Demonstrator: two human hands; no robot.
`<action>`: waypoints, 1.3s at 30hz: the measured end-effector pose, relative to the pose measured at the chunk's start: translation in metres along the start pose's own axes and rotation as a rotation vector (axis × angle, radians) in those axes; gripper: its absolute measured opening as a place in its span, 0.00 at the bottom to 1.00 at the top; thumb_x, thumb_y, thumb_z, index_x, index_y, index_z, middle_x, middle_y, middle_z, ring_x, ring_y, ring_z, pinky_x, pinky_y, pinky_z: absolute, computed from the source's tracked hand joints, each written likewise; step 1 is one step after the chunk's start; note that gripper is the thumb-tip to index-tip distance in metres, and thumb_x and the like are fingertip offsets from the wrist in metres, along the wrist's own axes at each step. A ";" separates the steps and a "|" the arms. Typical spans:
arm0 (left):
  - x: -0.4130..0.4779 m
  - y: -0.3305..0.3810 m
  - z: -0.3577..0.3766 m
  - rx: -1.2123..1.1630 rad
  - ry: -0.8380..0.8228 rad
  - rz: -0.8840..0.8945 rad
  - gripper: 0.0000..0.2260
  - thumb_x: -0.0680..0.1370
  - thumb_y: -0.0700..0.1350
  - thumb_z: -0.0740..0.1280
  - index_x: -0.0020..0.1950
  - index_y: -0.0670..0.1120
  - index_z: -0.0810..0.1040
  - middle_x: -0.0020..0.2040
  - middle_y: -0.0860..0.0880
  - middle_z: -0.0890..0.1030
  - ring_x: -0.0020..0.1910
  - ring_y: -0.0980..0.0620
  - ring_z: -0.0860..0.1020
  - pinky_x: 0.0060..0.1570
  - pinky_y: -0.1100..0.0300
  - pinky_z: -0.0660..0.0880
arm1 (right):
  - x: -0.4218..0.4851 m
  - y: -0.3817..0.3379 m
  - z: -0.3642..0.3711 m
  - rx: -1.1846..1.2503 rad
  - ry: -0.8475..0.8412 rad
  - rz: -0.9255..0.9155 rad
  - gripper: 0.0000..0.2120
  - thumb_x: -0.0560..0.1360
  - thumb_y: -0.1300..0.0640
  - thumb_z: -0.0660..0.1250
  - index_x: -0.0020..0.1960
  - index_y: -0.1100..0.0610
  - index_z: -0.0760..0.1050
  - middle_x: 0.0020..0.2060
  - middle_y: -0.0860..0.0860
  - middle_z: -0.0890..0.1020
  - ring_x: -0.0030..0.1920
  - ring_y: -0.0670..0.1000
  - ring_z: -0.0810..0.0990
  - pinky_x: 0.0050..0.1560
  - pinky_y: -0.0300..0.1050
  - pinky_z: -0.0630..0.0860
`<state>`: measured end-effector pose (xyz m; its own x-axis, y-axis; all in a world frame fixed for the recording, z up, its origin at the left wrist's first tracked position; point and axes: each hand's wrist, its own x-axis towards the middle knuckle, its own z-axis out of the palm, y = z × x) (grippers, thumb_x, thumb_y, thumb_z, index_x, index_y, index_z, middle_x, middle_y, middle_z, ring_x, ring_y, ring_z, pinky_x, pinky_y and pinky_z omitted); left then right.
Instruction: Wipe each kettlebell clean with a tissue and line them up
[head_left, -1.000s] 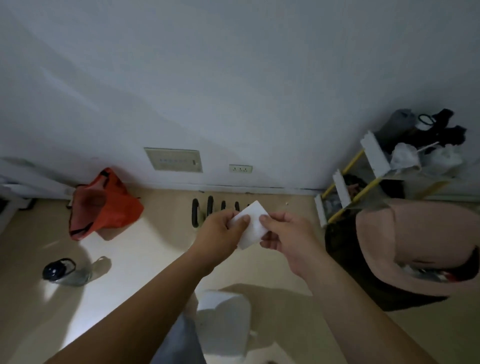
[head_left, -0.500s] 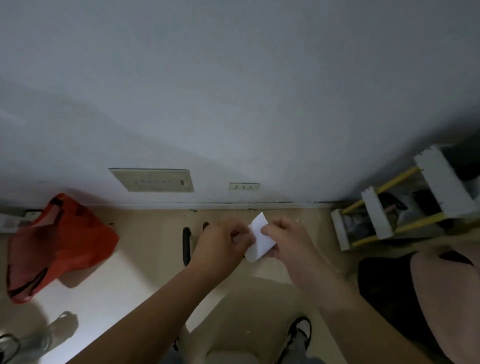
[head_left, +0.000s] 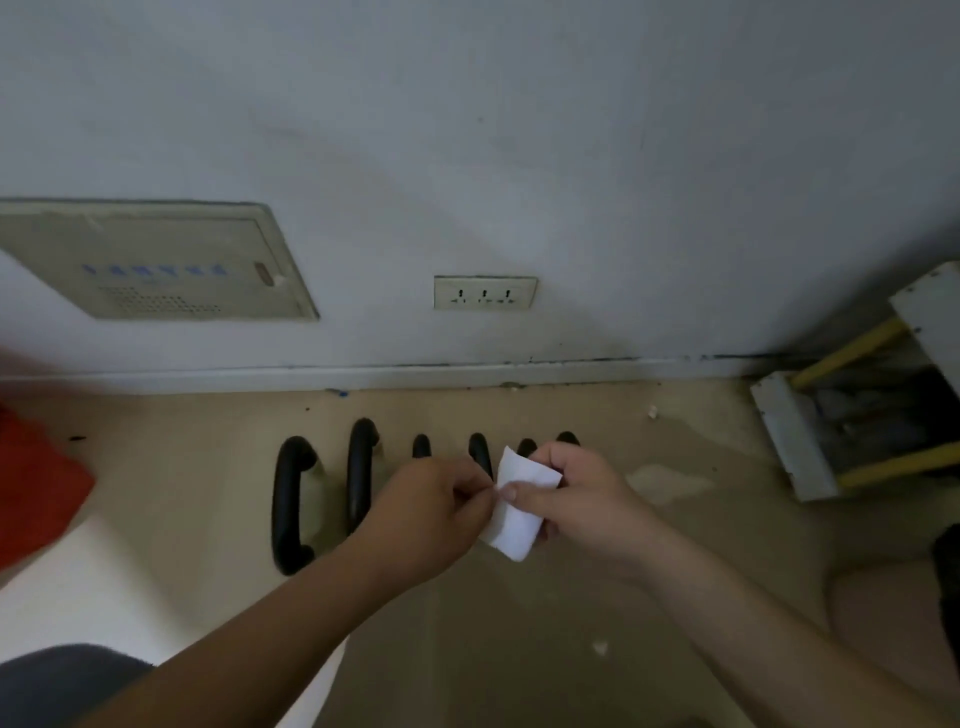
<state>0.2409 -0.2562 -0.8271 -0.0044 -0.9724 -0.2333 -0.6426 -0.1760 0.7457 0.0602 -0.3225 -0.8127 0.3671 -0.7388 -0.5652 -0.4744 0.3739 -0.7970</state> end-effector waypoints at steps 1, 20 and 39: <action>0.000 -0.008 0.007 -0.020 -0.001 -0.001 0.13 0.81 0.48 0.66 0.36 0.57 0.77 0.32 0.59 0.77 0.33 0.61 0.76 0.32 0.71 0.67 | 0.005 0.011 -0.001 -0.014 -0.018 0.000 0.11 0.76 0.60 0.75 0.51 0.65 0.76 0.40 0.53 0.82 0.35 0.44 0.82 0.35 0.39 0.77; -0.045 0.033 0.016 -0.799 0.115 -0.209 0.14 0.75 0.47 0.75 0.55 0.41 0.78 0.48 0.42 0.84 0.46 0.49 0.82 0.44 0.54 0.76 | -0.029 0.013 0.011 0.329 -0.163 -0.088 0.10 0.69 0.60 0.70 0.49 0.57 0.84 0.48 0.59 0.87 0.52 0.59 0.86 0.51 0.53 0.81; -0.070 0.072 0.029 -0.534 0.254 -0.139 0.09 0.84 0.50 0.60 0.54 0.46 0.75 0.48 0.44 0.82 0.39 0.52 0.76 0.36 0.61 0.76 | -0.054 0.016 -0.008 0.564 -0.351 -0.144 0.23 0.72 0.49 0.77 0.60 0.65 0.83 0.58 0.63 0.84 0.55 0.59 0.84 0.54 0.51 0.81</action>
<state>0.1730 -0.1966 -0.7754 0.2778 -0.9291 -0.2440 -0.1507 -0.2930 0.9442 0.0266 -0.2811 -0.7931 0.6785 -0.6131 -0.4046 0.0538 0.5908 -0.8050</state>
